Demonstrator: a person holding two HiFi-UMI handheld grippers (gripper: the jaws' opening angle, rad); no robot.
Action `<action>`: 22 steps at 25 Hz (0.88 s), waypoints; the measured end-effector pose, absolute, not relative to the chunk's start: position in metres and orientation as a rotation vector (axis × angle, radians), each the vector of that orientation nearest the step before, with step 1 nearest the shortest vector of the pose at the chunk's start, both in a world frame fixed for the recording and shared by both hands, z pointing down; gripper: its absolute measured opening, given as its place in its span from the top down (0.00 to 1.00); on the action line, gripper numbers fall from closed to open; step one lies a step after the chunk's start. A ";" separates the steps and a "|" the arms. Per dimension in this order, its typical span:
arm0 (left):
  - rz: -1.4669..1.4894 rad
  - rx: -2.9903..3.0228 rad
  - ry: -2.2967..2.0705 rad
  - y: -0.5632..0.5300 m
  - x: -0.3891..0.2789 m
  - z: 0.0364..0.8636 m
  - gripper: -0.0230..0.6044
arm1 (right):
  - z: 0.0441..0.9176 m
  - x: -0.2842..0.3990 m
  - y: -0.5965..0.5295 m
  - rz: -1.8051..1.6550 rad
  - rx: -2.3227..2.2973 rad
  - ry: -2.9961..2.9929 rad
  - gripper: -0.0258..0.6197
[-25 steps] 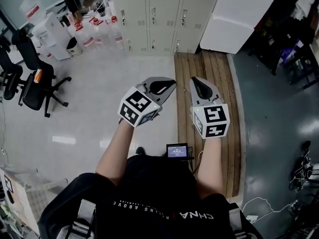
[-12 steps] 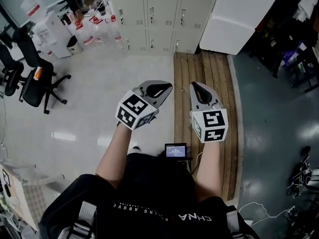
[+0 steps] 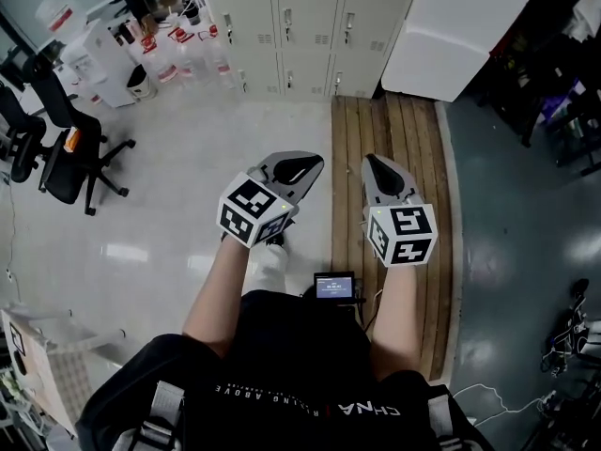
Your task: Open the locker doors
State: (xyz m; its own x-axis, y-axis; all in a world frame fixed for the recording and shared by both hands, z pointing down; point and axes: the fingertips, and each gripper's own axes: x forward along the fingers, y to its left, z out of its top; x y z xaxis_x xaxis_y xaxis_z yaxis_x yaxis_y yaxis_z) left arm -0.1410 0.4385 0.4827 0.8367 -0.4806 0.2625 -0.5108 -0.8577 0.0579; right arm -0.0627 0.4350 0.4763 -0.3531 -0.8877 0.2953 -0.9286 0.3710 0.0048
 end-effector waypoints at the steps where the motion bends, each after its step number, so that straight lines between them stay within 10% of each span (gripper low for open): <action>1: 0.362 2.899 -0.766 0.430 -0.140 0.484 0.93 | 0.480 -0.063 0.426 0.246 1.619 -2.374 0.91; 22: 0.310 2.893 -0.633 0.191 -0.203 0.473 0.93 | 0.474 -0.146 0.206 0.168 1.606 -2.203 0.91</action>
